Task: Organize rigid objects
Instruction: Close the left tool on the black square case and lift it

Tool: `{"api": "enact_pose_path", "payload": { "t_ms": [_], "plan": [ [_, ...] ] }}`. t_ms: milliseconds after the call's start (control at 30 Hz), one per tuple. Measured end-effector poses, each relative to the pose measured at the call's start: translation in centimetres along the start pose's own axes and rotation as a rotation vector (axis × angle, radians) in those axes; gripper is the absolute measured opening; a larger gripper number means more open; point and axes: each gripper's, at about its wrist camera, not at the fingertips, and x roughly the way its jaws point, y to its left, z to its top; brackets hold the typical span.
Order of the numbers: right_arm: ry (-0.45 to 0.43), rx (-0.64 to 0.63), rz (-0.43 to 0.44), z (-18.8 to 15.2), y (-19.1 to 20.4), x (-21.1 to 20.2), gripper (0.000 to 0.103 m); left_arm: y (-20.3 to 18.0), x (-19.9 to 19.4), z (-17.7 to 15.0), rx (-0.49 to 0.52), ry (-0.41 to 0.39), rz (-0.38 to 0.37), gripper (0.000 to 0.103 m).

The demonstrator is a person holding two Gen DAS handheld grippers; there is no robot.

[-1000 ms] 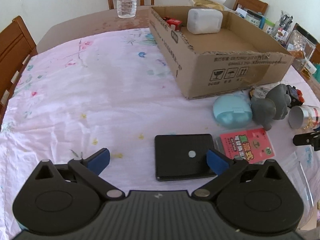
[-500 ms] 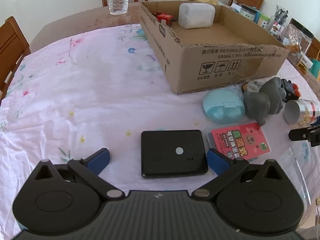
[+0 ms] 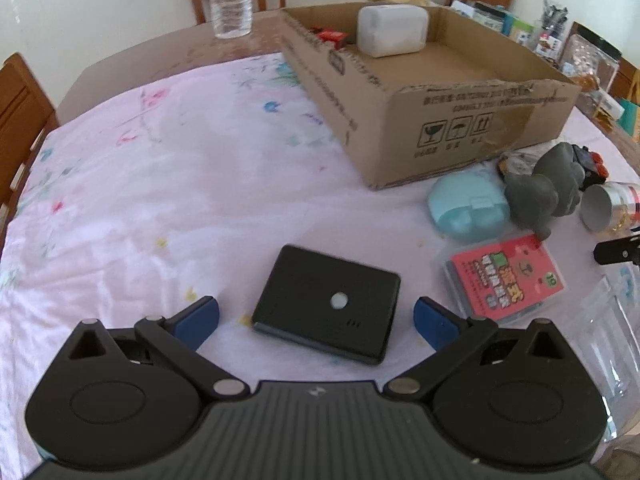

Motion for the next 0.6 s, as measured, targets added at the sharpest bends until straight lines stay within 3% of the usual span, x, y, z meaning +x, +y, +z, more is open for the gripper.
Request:
{"api": "enact_pose_path", "payload": {
  "t_ms": [233, 500, 600],
  "plan": [
    [-0.012, -0.002, 0.000, -0.09, -0.03, -0.09, 0.103, 0.11, 0.10, -0.01, 0.026, -0.039, -0.018, 0.103],
    [-0.031, -0.004, 0.000, -0.46, -0.01, -0.31, 0.103, 0.58, 0.00, 0.29, 0.122, 0.010, -0.077, 0.103],
    [-0.041, -0.003, 0.000, -0.64, 0.00, -0.41, 0.103, 0.53, -0.15, 0.34, 0.152, 0.014, -0.096, 0.098]
  ]
}}
